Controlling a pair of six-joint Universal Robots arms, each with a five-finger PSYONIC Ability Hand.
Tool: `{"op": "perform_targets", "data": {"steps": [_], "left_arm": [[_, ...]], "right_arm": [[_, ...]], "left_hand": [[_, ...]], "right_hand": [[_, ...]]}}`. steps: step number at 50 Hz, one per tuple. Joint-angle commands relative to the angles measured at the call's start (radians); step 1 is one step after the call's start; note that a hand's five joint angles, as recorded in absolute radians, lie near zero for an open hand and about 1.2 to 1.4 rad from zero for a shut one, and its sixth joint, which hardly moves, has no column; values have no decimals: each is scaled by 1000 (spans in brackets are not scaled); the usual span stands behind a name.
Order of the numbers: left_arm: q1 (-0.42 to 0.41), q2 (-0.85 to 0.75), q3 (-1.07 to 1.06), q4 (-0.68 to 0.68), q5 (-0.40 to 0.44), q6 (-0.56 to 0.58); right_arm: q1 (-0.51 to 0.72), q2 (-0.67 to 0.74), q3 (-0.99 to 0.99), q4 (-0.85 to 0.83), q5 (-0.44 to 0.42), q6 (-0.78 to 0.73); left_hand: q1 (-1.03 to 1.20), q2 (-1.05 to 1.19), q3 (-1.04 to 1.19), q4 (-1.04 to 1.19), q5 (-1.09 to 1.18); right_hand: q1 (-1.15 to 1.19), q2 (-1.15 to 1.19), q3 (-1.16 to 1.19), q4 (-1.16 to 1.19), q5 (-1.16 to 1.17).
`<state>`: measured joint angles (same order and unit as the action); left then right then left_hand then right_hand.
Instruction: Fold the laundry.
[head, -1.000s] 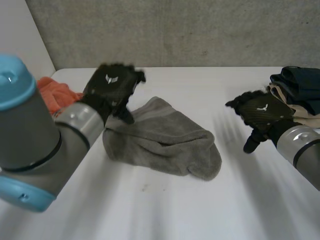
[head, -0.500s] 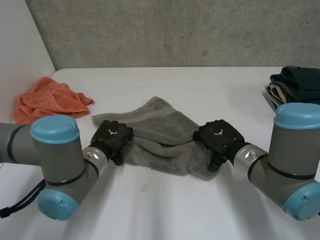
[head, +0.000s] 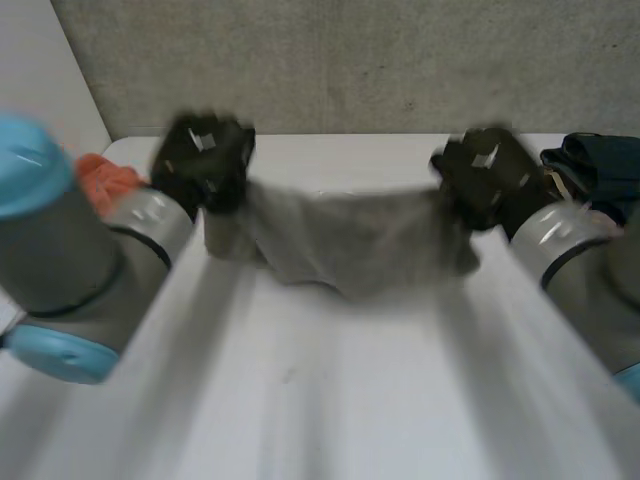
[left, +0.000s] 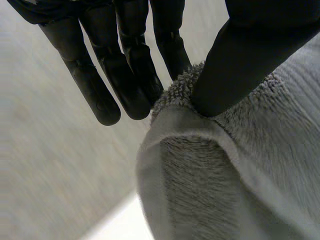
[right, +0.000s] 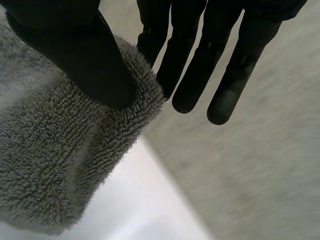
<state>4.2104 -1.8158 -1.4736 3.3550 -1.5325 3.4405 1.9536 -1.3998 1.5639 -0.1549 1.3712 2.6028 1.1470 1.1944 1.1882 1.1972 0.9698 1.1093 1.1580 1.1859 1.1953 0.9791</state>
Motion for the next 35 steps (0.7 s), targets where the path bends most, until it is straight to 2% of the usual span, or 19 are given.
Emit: {"op": "perform_targets", "data": {"steps": [1,6,10,15,18,21,22,23,27,30,35], "left_arm": [[-1,222,12,-34,6,-119],[-3,227,-4,-49,5,-130],[-3,144,-14,-46,-8,-130],[23,-55,1,-45,-15,-127],[52,-149,12,-45,-26,-121],[88,-275,39,-36,-37,-121],[94,-301,55,-34,-41,-121],[103,-344,85,-32,-55,-121],[111,-361,125,-35,-92,-122],[111,-315,118,-35,-92,-124],[89,-148,21,-32,-92,-121]], "right_arm": [[-35,-139,-143,51,-8,-23],[-33,-114,-206,44,-52,-21],[-25,48,-265,32,-84,-18],[82,275,-324,29,-90,-20],[129,356,-331,28,-86,-27],[151,442,-346,28,-78,-18],[153,456,-347,28,-77,-18],[153,466,-348,28,-66,-17],[153,446,-346,32,9,5],[150,383,-323,46,73,34],[93,199,-227,135,111,39]], "left_hand": [[249,202,208,199,252],[249,202,208,199,252],[249,202,208,199,252],[249,202,208,199,252],[249,202,208,199,252],[244,196,203,194,247],[55,7,14,5,58],[-339,-387,-381,-390,-337],[-888,-935,-929,-938,-885],[-898,-946,-939,-948,-896],[-851,-899,-893,-902,-849]], "right_hand": [[287,238,210,201,243],[287,238,210,201,243],[287,238,210,201,243],[287,238,210,201,243],[287,238,210,201,243],[-469,-518,-546,-555,-514],[-716,-765,-793,-803,-761],[-935,-983,-1011,-1021,-979],[-935,-983,-1011,-1021,-979],[-935,-983,-1011,-1021,-979],[-935,-983,-1011,-1021,-979]]}}
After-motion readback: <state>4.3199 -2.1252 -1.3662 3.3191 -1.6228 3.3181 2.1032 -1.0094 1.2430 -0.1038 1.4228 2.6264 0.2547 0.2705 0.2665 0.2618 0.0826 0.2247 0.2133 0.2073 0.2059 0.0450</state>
